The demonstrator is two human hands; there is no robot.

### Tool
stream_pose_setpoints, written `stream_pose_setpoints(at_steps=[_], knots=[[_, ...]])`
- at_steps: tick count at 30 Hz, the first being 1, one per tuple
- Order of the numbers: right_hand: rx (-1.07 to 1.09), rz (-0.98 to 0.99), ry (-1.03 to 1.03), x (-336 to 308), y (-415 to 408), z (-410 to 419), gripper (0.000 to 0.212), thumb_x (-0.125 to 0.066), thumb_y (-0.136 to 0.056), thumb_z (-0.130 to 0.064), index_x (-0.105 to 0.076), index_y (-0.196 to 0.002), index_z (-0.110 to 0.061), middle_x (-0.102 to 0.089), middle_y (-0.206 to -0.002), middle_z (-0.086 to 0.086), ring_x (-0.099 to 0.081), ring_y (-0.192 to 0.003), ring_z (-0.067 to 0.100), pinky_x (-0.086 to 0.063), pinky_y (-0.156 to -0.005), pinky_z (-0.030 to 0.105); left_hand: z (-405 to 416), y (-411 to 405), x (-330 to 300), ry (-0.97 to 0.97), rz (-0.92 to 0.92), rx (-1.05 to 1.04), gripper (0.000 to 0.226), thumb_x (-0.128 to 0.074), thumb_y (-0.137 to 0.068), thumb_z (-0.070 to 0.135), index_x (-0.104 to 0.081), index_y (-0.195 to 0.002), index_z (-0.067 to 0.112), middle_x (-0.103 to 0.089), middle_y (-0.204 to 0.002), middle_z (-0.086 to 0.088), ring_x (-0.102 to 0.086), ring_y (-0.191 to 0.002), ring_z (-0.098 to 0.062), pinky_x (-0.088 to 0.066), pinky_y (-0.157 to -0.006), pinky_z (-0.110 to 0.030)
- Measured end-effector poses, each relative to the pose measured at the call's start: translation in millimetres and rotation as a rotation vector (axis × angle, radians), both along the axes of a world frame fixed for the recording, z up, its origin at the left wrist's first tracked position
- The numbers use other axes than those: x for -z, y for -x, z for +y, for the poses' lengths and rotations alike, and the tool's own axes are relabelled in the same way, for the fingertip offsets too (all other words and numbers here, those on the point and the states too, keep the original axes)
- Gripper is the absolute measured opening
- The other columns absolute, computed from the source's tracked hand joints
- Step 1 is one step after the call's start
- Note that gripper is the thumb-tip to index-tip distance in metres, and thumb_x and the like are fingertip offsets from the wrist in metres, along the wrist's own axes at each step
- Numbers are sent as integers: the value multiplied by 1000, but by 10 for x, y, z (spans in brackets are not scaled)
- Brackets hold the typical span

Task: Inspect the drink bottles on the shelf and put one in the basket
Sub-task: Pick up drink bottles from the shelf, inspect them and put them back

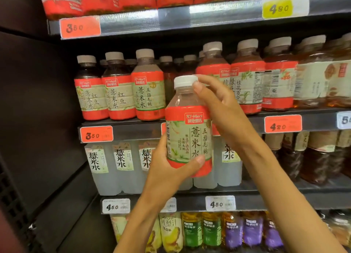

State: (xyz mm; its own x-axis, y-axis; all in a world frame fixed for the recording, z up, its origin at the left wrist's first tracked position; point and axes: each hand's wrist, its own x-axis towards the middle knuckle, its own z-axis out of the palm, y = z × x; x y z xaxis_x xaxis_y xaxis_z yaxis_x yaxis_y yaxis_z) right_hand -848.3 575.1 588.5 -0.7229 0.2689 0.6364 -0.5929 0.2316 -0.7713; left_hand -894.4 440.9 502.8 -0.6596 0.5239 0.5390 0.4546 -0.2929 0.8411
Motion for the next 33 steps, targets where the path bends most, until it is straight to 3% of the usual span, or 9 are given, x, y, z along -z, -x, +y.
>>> stream_pose_setpoints(at_steps=[5,7,13,17,20,23,27,31,33], knots=[[-472,-202,258,37,-37,133,48,-49,-89,-42,-61,-117,-6,-70,-111,16,-67,-106,29,-56,-89,38,98,-181,41,24,-126,152,64,-76,-54,42,-60,-114,25,-74,-107,1,-69,-101,-18,-55,-78,-27],[-555,-162,304,47,-88,170,42,-49,-88,-36,-63,-108,-3,-72,-99,14,-70,-94,27,-57,-81,35,135,-276,56,20,-162,191,62,-75,-55,42,-60,-113,26,-74,-107,1,-69,-102,-17,-55,-79,-26],[-269,-63,225,61,-305,228,29,-59,-82,-34,-67,-91,-7,-73,-89,13,-69,-78,21,-57,-70,31,159,-522,-61,40,-43,118,61,-71,-61,49,-53,-118,39,-70,-107,20,-66,-99,1,-52,-75,-12],[-90,-89,151,69,-370,193,24,-62,-90,-32,-72,-81,-13,-72,-94,19,-68,-78,23,-57,-71,31,260,-594,-33,22,-125,115,66,-75,-55,47,-58,-117,30,-74,-103,11,-70,-95,-6,-54,-71,-14],[-153,-218,113,28,-394,323,28,-58,-90,-40,-72,-94,-16,-72,-101,12,-66,-95,28,-50,-90,39,209,-588,-7,-78,-400,294,70,-84,-56,40,-61,-119,18,-72,-111,-4,-69,-103,-19,-57,-76,-25],[-367,-320,344,63,-333,363,34,-52,-88,-36,-62,-107,-9,-64,-110,15,-60,-103,29,-43,-97,41,171,-592,5,-155,-658,608,78,-87,-60,41,-60,-127,9,-61,-126,-23,-63,-107,-37,-57,-85,-44],[-570,-306,664,203,-200,279,24,-56,-81,-30,-61,-94,-11,-71,-80,6,-71,-80,23,-55,-79,34,115,-572,22,-100,-707,731,76,-80,-69,46,-57,-130,8,-58,-128,-28,-62,-108,-42,-50,-96,-50],[-505,-369,665,241,-189,288,24,-61,-79,-30,-70,-68,-11,-71,-71,7,-71,-70,21,-58,-69,30,-23,-471,-32,95,-639,612,74,-73,-70,56,-55,-131,19,-63,-126,-18,-61,-115,-33,-53,-93,-45],[-444,-419,685,290,-171,307,26,-61,-83,-31,-68,-69,-10,-71,-72,9,-69,-72,22,-58,-69,31,-69,-471,-45,73,-722,622,81,-77,-68,51,-51,-135,13,-61,-126,-23,-60,-115,-37,-54,-89,-49]])
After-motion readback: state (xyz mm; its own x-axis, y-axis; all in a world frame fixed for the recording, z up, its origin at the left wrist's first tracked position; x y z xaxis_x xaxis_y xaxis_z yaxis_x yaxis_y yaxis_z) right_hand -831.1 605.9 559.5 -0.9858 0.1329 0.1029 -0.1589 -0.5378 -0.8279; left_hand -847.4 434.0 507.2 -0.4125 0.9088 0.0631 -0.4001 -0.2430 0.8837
